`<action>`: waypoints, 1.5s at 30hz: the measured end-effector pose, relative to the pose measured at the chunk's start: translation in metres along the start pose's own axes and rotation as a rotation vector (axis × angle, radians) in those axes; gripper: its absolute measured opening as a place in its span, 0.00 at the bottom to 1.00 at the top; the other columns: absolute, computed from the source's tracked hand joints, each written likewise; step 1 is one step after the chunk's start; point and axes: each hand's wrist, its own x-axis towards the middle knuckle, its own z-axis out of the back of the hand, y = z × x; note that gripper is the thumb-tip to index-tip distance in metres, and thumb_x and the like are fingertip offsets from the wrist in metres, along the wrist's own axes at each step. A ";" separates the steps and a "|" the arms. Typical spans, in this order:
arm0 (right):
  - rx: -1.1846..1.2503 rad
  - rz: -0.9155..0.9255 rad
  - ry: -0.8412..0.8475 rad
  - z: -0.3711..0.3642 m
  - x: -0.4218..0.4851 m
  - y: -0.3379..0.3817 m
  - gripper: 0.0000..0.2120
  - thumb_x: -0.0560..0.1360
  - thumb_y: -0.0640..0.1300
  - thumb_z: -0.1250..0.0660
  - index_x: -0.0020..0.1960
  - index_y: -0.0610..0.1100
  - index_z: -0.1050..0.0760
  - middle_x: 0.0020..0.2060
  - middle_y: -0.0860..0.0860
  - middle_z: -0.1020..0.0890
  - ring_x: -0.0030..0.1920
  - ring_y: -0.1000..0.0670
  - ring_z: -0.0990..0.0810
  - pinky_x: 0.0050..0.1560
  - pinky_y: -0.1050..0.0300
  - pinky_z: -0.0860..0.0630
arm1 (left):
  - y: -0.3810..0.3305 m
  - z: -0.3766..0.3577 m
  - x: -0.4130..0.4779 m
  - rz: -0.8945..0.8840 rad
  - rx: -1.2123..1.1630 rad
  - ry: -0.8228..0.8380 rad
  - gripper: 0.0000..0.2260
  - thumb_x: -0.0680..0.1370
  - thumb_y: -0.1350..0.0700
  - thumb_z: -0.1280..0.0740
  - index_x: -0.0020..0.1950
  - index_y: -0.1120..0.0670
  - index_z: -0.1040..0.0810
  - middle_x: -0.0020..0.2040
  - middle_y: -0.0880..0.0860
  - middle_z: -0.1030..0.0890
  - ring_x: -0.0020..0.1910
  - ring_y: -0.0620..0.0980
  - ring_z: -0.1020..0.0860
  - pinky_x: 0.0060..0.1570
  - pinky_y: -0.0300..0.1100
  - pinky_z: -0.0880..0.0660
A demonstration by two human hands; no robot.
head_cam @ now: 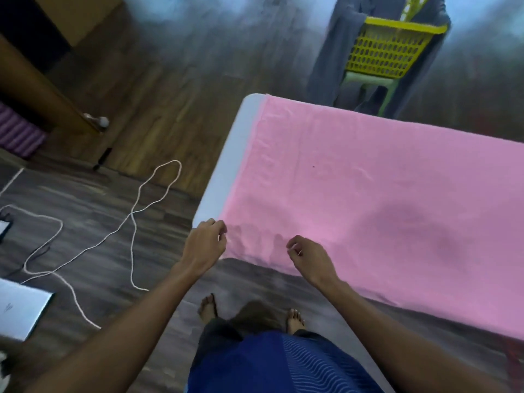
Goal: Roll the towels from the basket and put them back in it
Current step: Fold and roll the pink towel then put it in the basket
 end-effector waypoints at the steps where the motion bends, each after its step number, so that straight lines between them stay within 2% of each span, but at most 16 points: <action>1: 0.011 0.011 0.007 -0.011 0.009 0.019 0.05 0.78 0.46 0.37 0.51 0.51 0.23 0.46 0.52 0.17 0.44 0.50 0.20 0.47 0.51 0.20 | 0.015 0.009 0.002 0.014 -0.013 -0.015 0.04 0.73 0.61 0.32 0.46 0.57 0.20 0.43 0.56 0.20 0.44 0.60 0.22 0.43 0.50 0.26; 6: 0.056 0.032 0.005 -0.071 0.055 0.126 0.06 0.77 0.47 0.37 0.51 0.52 0.21 0.46 0.52 0.16 0.47 0.49 0.19 0.50 0.52 0.22 | 0.099 0.066 0.020 0.034 -0.012 -0.040 0.02 0.74 0.59 0.33 0.44 0.53 0.21 0.43 0.54 0.21 0.46 0.58 0.22 0.44 0.49 0.27; 12: 0.198 -0.031 -0.104 -0.116 0.098 0.240 0.04 0.76 0.43 0.34 0.46 0.51 0.22 0.40 0.53 0.18 0.41 0.50 0.20 0.44 0.56 0.25 | 0.184 0.134 0.053 -0.085 0.023 0.015 0.05 0.76 0.58 0.36 0.48 0.53 0.20 0.45 0.52 0.21 0.48 0.55 0.23 0.48 0.49 0.28; 17: 0.261 -0.076 -0.173 -0.131 0.135 0.285 0.03 0.77 0.44 0.33 0.47 0.50 0.21 0.40 0.55 0.18 0.42 0.55 0.20 0.45 0.57 0.23 | 0.219 0.167 0.107 -0.162 0.048 0.027 0.06 0.76 0.58 0.36 0.49 0.52 0.20 0.47 0.51 0.20 0.50 0.54 0.23 0.48 0.48 0.30; 21: 0.283 -0.129 -0.248 -0.131 0.168 0.298 0.03 0.77 0.44 0.32 0.46 0.51 0.22 0.39 0.56 0.19 0.40 0.58 0.21 0.42 0.64 0.25 | 0.232 0.177 0.164 -0.255 0.070 0.063 0.04 0.75 0.58 0.35 0.46 0.53 0.20 0.44 0.51 0.20 0.47 0.55 0.22 0.45 0.49 0.29; 25: 0.334 -0.226 -0.347 -0.126 0.204 0.292 0.03 0.76 0.45 0.32 0.45 0.53 0.22 0.39 0.59 0.19 0.41 0.57 0.20 0.48 0.57 0.20 | 0.228 0.179 0.231 -0.406 0.123 0.123 0.05 0.76 0.58 0.36 0.47 0.52 0.21 0.45 0.51 0.20 0.47 0.55 0.22 0.45 0.49 0.29; 33: 0.504 -0.456 -0.623 -0.089 0.256 0.277 0.03 0.74 0.44 0.32 0.44 0.51 0.21 0.39 0.55 0.17 0.42 0.54 0.19 0.45 0.58 0.25 | 0.159 0.166 0.366 -0.796 0.140 0.262 0.08 0.78 0.57 0.38 0.52 0.51 0.20 0.48 0.49 0.20 0.48 0.52 0.22 0.45 0.46 0.30; 37: 0.589 -0.660 -0.791 -0.075 0.251 0.270 0.03 0.74 0.43 0.32 0.44 0.51 0.21 0.38 0.55 0.18 0.40 0.56 0.20 0.41 0.61 0.27 | 0.114 0.145 0.414 -0.978 0.164 0.391 0.10 0.79 0.56 0.40 0.55 0.51 0.20 0.50 0.49 0.20 0.50 0.51 0.22 0.50 0.47 0.27; 40: 0.637 -0.827 -0.869 -0.081 0.238 0.262 0.03 0.75 0.45 0.32 0.46 0.51 0.21 0.38 0.56 0.18 0.40 0.54 0.20 0.44 0.54 0.23 | 0.085 0.123 0.442 -1.099 0.191 0.469 0.10 0.78 0.57 0.40 0.53 0.51 0.21 0.49 0.49 0.20 0.50 0.53 0.22 0.47 0.47 0.30; 43: 0.666 -0.989 -0.963 -0.100 0.231 0.258 0.01 0.76 0.48 0.32 0.46 0.53 0.22 0.38 0.59 0.19 0.39 0.58 0.20 0.42 0.57 0.23 | 0.057 0.098 0.467 -1.211 0.202 0.562 0.11 0.79 0.59 0.39 0.56 0.54 0.20 0.51 0.51 0.19 0.49 0.52 0.22 0.49 0.47 0.26; 45: 0.655 -1.098 -1.017 -0.113 0.233 0.256 0.02 0.77 0.46 0.33 0.46 0.53 0.24 0.39 0.58 0.20 0.39 0.57 0.21 0.40 0.59 0.25 | 0.040 0.079 0.483 -1.291 0.222 0.633 0.10 0.78 0.60 0.38 0.57 0.56 0.20 0.52 0.53 0.19 0.50 0.53 0.23 0.52 0.48 0.26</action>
